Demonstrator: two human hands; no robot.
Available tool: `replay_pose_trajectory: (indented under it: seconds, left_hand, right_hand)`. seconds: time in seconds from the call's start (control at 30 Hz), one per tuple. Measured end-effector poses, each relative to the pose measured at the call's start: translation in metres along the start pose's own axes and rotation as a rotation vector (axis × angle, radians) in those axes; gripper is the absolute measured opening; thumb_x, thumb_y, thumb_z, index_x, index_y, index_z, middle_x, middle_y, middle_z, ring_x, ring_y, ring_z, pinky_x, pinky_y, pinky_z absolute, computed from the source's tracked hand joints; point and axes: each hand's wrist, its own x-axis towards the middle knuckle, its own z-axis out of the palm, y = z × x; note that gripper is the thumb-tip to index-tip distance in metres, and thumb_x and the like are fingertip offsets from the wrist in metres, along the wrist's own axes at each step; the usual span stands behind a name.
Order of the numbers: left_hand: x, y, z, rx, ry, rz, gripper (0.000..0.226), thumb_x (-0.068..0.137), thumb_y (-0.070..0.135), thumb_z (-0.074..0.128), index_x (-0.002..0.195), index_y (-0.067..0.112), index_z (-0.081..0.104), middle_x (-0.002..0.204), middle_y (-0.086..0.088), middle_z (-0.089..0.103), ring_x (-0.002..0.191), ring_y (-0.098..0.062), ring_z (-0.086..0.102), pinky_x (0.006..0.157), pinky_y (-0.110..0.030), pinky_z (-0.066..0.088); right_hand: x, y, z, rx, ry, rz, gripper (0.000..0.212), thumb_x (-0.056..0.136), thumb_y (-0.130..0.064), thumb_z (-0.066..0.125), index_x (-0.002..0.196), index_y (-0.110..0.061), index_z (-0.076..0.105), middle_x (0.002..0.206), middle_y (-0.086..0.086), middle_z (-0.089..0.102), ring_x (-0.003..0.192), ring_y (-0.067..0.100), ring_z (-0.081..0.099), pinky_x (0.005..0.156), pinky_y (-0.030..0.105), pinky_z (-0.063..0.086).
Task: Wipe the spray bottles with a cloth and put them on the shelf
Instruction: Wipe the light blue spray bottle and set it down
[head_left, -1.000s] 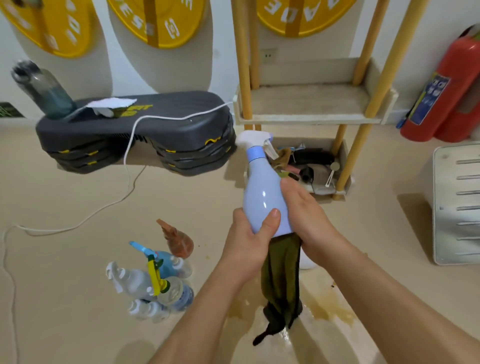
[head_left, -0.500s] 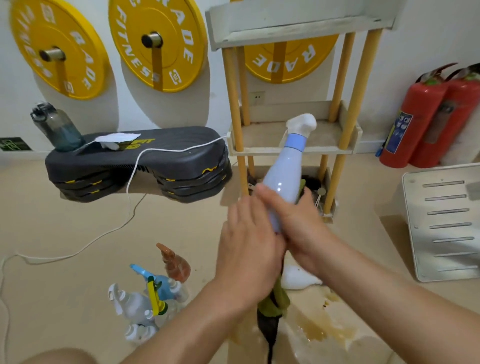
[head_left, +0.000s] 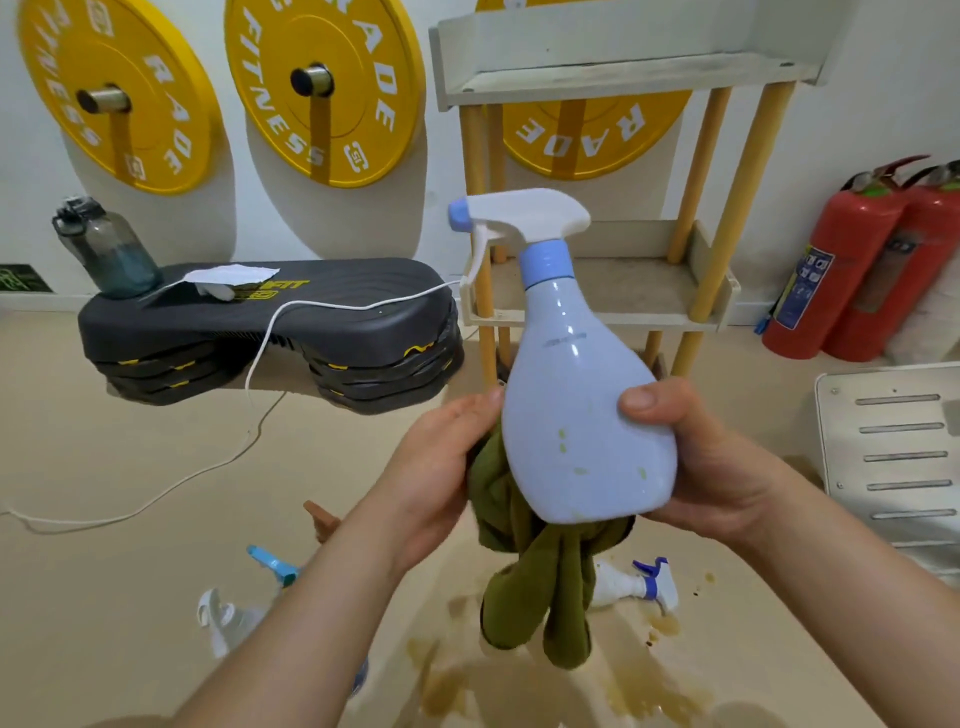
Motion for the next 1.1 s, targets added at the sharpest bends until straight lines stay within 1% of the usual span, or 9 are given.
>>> replay_pose_trajectory:
  seconds: [0.1,0.23,0.43,0.5,0.57,0.67,0.87,0.97,1.1]
  left_hand:
    - [0.003,0.010,0.001,0.185,0.221,0.149,0.018,0.095,0.024,0.063,0.087,0.008,0.066,0.075,-0.002,0.072,0.067,-0.014,0.065,0.058,-0.025,0.051]
    - [-0.006,0.024,-0.002,0.194,0.346,0.254,0.009,0.087,0.008,0.072,0.094,0.011,0.067,0.082,-0.004,0.072,0.068,-0.013,0.067,0.058,-0.026,0.054]
    - [-0.020,0.036,-0.005,0.049,0.136,-0.004,0.037,0.087,-0.007,0.062,0.121,0.009,0.060,0.086,-0.007,0.076,0.066,-0.015,0.070,0.052,-0.026,0.056]
    - [-0.022,0.032,0.001,-0.153,0.058,-0.074,0.039,0.087,-0.010,0.053,0.124,-0.001,0.059,0.104,-0.016,0.074,0.086,-0.023,0.073,0.065,-0.029,0.061]
    - [-0.025,0.025,0.010,-0.311,-0.023,-0.070,0.045,0.085,-0.016,0.045,0.127,-0.005,0.057,0.122,-0.021,0.068,0.109,-0.029,0.068,0.080,-0.032,0.061]
    - [-0.028,0.017,0.020,-0.198,-0.002,0.052,0.047,0.087,-0.021,0.050,0.125,0.005,0.059,0.115,-0.011,0.072,0.099,-0.020,0.073,0.067,-0.024,0.059]
    - [-0.019,0.007,0.021,0.797,0.231,0.706,0.041,0.072,0.035,0.080,0.109,0.047,0.066,0.104,0.017,0.059,0.100,-0.005,0.055,0.085,-0.010,0.040]
    - [-0.015,-0.009,0.025,0.840,0.268,0.698,0.056,0.076,0.058,0.058,0.131,0.046,0.054,0.119,0.012,0.037,0.120,-0.011,0.042,0.105,-0.018,0.034]
    - [-0.012,-0.016,0.038,0.759,0.371,0.608,0.071,0.086,0.058,0.040,0.150,0.028,0.031,0.134,0.011,0.033,0.126,-0.002,0.038,0.100,-0.007,0.027]
  right_hand:
    - [0.004,0.005,-0.004,-0.073,0.061,0.018,0.059,0.038,-0.026,0.090,0.096,-0.015,0.080,0.103,0.016,0.073,0.091,0.029,0.073,0.067,0.036,0.061]
    - [0.013,0.014,-0.006,-0.216,0.189,-0.004,0.058,0.050,-0.030,0.074,0.105,-0.012,0.072,0.099,0.014,0.075,0.087,0.027,0.073,0.067,0.034,0.060]
    - [0.017,0.020,-0.006,-0.389,0.430,-0.125,0.060,0.056,-0.024,0.076,0.114,-0.014,0.067,0.106,0.012,0.074,0.088,0.026,0.072,0.067,0.032,0.059]
    - [0.019,0.023,-0.003,-0.366,0.487,-0.172,0.051,0.063,-0.020,0.073,0.113,-0.020,0.067,0.104,0.008,0.075,0.089,0.025,0.072,0.071,0.035,0.059]
    - [0.020,0.026,0.001,-0.380,0.534,-0.206,0.050,0.071,-0.018,0.077,0.119,-0.026,0.063,0.107,0.004,0.074,0.095,0.024,0.072,0.078,0.038,0.060]
    - [0.021,0.028,0.003,-0.429,0.576,-0.212,0.046,0.089,-0.022,0.064,0.130,-0.037,0.052,0.113,0.002,0.069,0.097,0.021,0.070,0.081,0.038,0.058]
    - [0.022,0.031,0.018,-0.146,0.555,-0.110,0.037,0.097,-0.049,0.051,0.124,-0.025,0.061,0.109,0.009,0.075,0.099,0.024,0.073,0.088,0.042,0.059]
    - [0.018,0.032,0.024,-0.136,0.596,-0.064,0.052,0.094,-0.064,0.043,0.113,-0.023,0.068,0.091,0.008,0.078,0.079,0.019,0.076,0.061,0.029,0.060]
    - [0.027,0.046,0.037,-0.384,0.625,-0.188,0.041,0.101,-0.054,0.036,0.123,-0.029,0.059,0.110,-0.004,0.070,0.097,0.002,0.067,0.087,0.029,0.054]
